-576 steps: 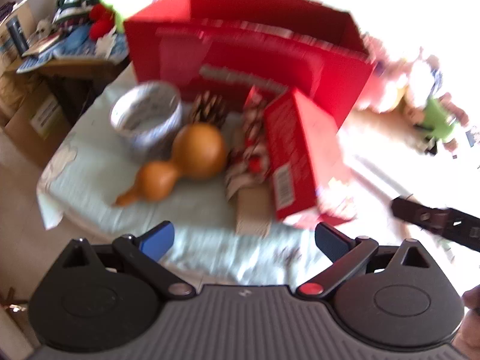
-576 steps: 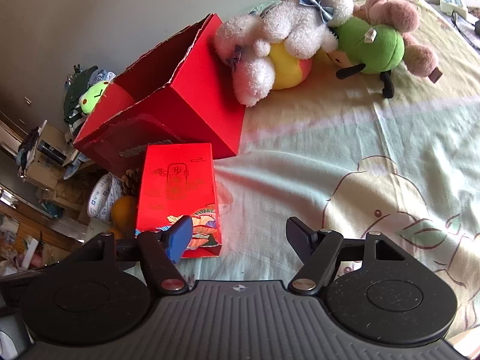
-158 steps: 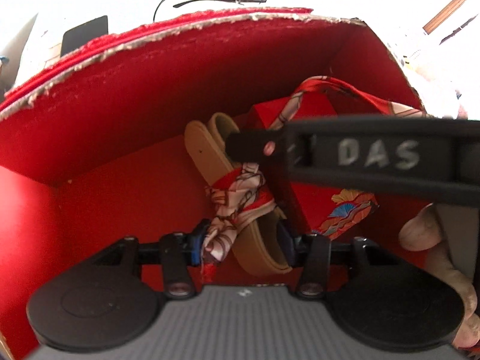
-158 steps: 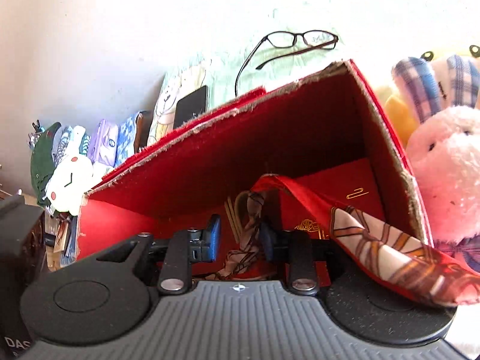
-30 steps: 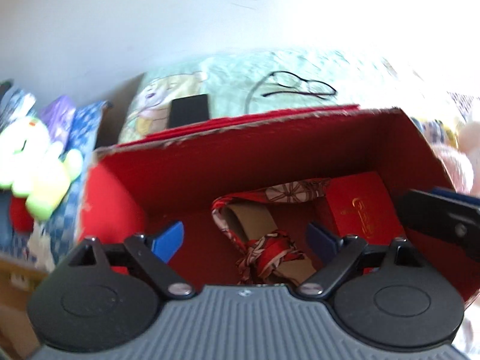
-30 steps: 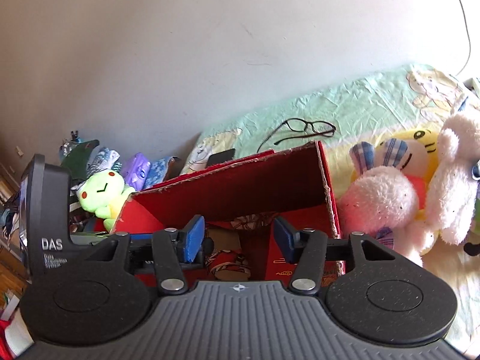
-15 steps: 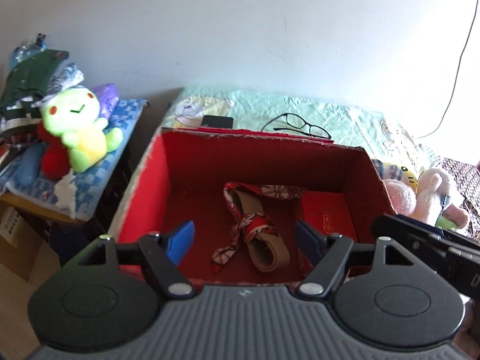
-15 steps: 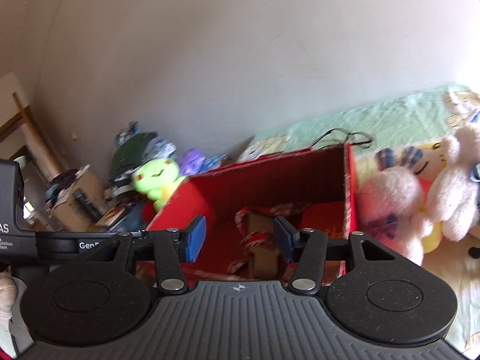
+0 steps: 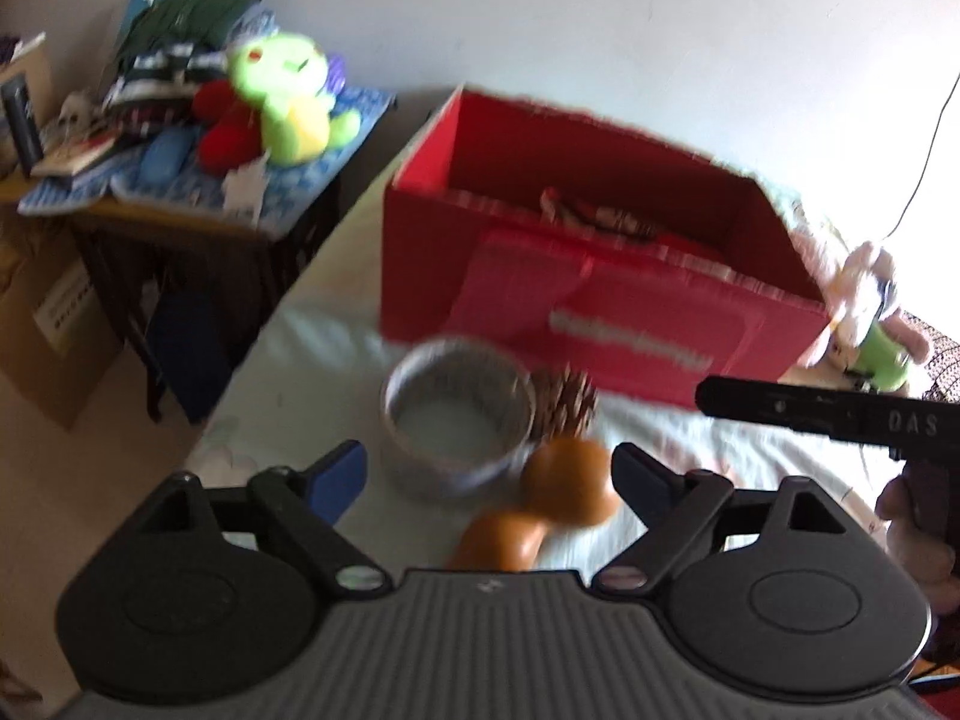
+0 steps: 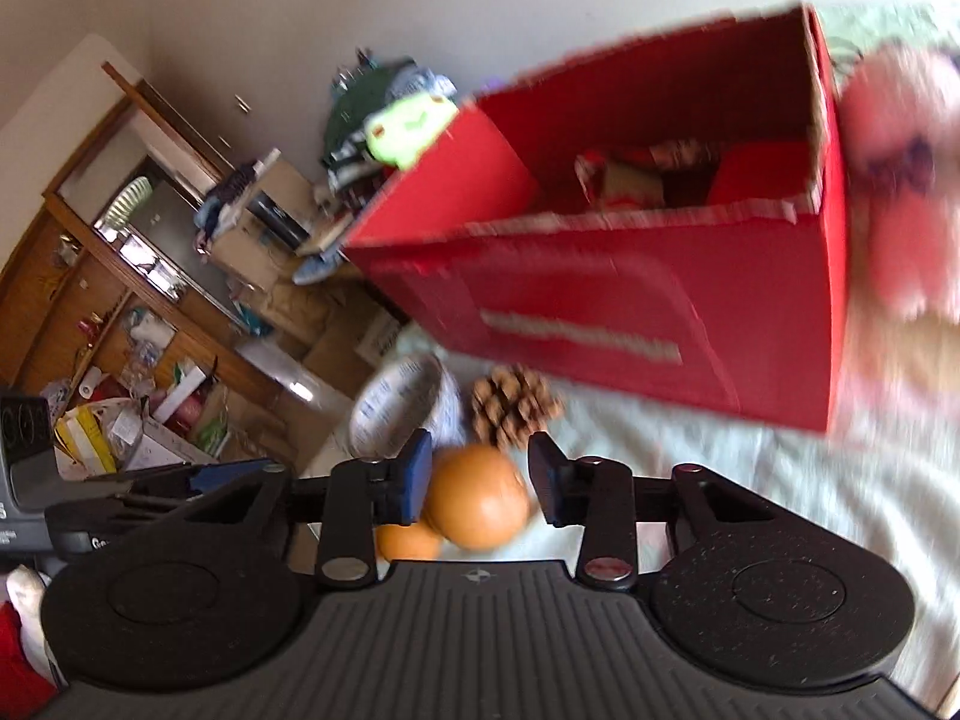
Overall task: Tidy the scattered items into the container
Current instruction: 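Withdraw the right gripper toward the tape roll and gourd, then grasp the orange bottle gourd by its neck with the right gripper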
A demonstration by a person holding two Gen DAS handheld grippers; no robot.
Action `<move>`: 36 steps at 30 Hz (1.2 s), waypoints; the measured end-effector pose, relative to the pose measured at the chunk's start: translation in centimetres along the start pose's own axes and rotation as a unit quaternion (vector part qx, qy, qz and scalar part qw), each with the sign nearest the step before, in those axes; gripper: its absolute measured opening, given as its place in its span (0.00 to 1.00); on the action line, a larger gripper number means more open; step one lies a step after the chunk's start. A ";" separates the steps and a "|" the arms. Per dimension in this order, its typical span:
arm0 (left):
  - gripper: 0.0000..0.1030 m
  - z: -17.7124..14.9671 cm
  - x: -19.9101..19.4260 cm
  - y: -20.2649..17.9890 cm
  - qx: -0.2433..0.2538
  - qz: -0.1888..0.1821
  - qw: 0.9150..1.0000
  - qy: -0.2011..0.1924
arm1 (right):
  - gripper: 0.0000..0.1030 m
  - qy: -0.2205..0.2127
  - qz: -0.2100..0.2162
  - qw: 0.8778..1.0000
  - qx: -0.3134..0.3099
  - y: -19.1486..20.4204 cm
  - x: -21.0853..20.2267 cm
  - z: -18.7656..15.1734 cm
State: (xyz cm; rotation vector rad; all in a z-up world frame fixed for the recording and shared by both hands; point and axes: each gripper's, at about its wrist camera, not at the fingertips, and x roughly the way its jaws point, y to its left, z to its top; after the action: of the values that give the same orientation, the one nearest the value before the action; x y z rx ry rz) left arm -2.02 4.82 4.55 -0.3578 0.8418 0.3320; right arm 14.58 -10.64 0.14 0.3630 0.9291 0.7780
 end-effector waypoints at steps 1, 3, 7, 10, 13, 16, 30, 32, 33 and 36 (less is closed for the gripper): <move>0.87 -0.8 0.5 0.4 -0.009 0.001 1.000 0.005 | 0.34 0.010 -0.013 1.000 0.004 -0.2 0.4 -0.2; 0.84 -1.8 1.8 1.1 -0.032 0.000 0.999 0.017 | 0.32 0.029 -0.048 0.998 0.010 -0.8 0.8 -0.7; 0.80 -3.1 4.1 1.8 -0.067 -0.021 0.997 0.033 | 0.31 0.056 -0.100 0.993 0.016 -1.5 1.2 -1.5; 0.77 -3.2 5.3 1.8 -0.083 -0.042 0.995 0.047 | 0.31 0.054 -0.105 0.993 0.016 -1.8 0.6 -1.8; 0.77 -3.2 6.0 1.2 -0.083 -0.061 0.993 0.051 | 0.31 0.053 -0.107 0.993 0.022 -2.4 0.2 -1.8; 0.77 -2.9 6.8 0.1 -0.077 -0.074 0.992 0.060 | 0.31 0.047 -0.109 0.992 0.032 -3.4 -0.3 -1.9; 0.77 -2.3 9.7 -9.9 0.009 -0.122 0.990 0.070 | 0.31 0.009 -0.122 0.990 0.073 -6.2 -3.0 -2.2; 0.78 -1.8 10.1 -11.3 0.030 -0.126 0.989 0.065 | 0.32 0.000 -0.127 0.988 0.086 -6.8 -3.5 -2.2; 0.78 -1.6 10.3 -11.9 0.042 -0.125 0.989 0.062 | 0.31 -0.002 -0.127 0.988 0.093 -7.1 -3.7 -2.2; 0.78 -1.2 11.1 -13.6 0.071 -0.131 0.987 0.057 | 0.31 -0.014 -0.142 0.985 0.097 -7.7 -4.3 -2.1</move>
State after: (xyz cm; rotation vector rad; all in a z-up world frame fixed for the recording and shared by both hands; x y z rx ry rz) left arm 9.81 -6.24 -2.36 -0.3513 0.9128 0.0074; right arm 14.72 -19.10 -3.09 0.4001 1.0083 0.4220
